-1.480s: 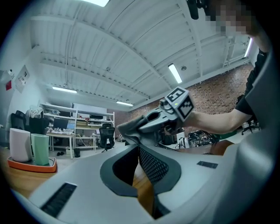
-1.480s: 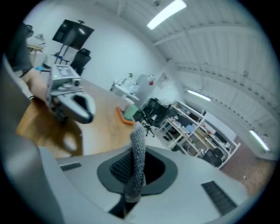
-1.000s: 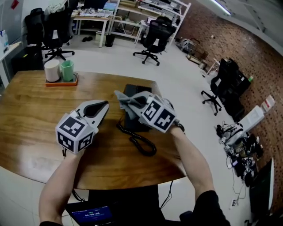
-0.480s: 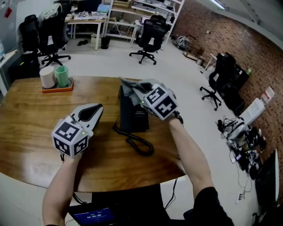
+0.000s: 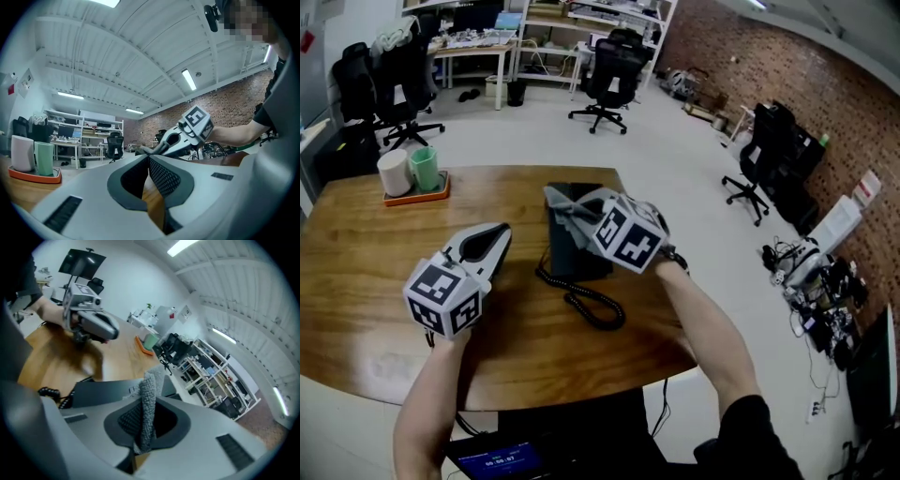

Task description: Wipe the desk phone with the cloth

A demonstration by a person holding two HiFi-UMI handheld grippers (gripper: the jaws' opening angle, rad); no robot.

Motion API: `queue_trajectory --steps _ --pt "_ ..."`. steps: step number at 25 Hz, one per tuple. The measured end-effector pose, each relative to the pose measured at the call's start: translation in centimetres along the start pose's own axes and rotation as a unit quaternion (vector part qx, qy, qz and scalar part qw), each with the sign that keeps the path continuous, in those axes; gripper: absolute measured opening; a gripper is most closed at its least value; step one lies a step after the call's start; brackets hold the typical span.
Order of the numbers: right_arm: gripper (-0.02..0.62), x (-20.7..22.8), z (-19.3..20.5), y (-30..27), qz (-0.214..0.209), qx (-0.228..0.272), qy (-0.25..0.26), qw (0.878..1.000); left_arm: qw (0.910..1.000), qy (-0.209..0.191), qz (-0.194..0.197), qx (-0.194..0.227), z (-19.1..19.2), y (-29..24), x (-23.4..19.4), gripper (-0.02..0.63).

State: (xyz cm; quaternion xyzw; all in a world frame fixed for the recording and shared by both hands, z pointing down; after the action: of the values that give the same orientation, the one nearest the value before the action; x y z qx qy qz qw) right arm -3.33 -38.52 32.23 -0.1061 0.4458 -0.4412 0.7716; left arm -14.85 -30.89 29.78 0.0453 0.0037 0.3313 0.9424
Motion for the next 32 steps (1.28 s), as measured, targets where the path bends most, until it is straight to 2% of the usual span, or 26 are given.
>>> queue_trajectory --steps 4,7,8,9,10,12,14,15,17,20,23,29,32 --pt "0.025 -6.3 0.8 2.7 -0.074 -0.002 0.042 0.996 1.0000 0.000 0.000 -0.001 0.0 0.0 -0.1 0.009" --pt "0.026 -10.2 1.4 4.6 -0.157 -0.020 0.086 0.984 1.0000 0.000 0.000 -0.002 0.1 0.1 -0.1 0.009" --pt "0.026 -10.3 1.5 4.9 -0.166 -0.023 0.091 0.982 1.0000 0.000 0.001 -0.002 0.2 0.1 -0.1 0.009" --pt "0.026 -9.4 1.3 4.9 -0.154 -0.019 0.085 0.984 1.0000 -0.001 0.002 -0.003 0.2 0.0 -0.1 0.009" --pt "0.026 -7.6 0.9 4.6 -0.125 -0.009 0.071 0.990 1.0000 -0.001 0.003 -0.003 0.3 0.0 -0.1 0.009" --pt "0.026 -2.3 -0.2 3.5 -0.036 0.018 0.025 0.999 1.0000 0.001 0.002 -0.002 0.4 0.1 -0.3 0.009" --pt "0.026 3.1 -1.0 2.2 0.054 0.039 -0.027 0.997 1.0000 0.009 -0.001 0.000 0.7 0.2 -0.7 0.009" --pt "0.026 5.1 -1.0 1.5 0.084 0.045 -0.052 0.994 0.9999 0.012 -0.002 0.001 0.8 0.3 -0.8 0.009" --pt "0.026 7.4 -0.5 0.0 0.112 0.042 -0.085 0.989 0.9999 0.017 -0.003 0.002 0.8 0.4 -0.9 0.009" --pt "0.025 7.8 0.7 -1.8 0.109 0.015 -0.086 0.990 0.9999 0.016 -0.003 0.002 0.6 0.3 -0.6 0.009" --pt "0.026 5.7 0.9 -1.2 0.079 0.006 -0.067 0.995 0.9999 0.012 -0.001 0.002 0.4 0.2 -0.3 0.009" --pt "0.026 -2.7 1.5 2.2 0.010 -0.006 0.028 1.000 1.0000 0.006 0.001 0.000 0.2 0.2 -0.3 0.009" --pt "0.026 -7.4 2.3 4.2 -0.052 -0.018 0.065 0.996 0.9999 0.009 0.003 -0.004 0.3 0.2 -0.2 0.009"
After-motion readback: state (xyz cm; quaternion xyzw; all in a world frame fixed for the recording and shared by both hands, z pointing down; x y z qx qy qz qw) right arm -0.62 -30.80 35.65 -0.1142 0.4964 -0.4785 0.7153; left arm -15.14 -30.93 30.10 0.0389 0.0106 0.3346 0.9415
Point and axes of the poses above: the fingertips, and each gripper's own axes: y backward along the fingers, x to its right, z out of its underside, the point moved 1 cm from there along y, backward along the fingers, and after that the axes turned 5 degrees about x, right-handed, at the moved point
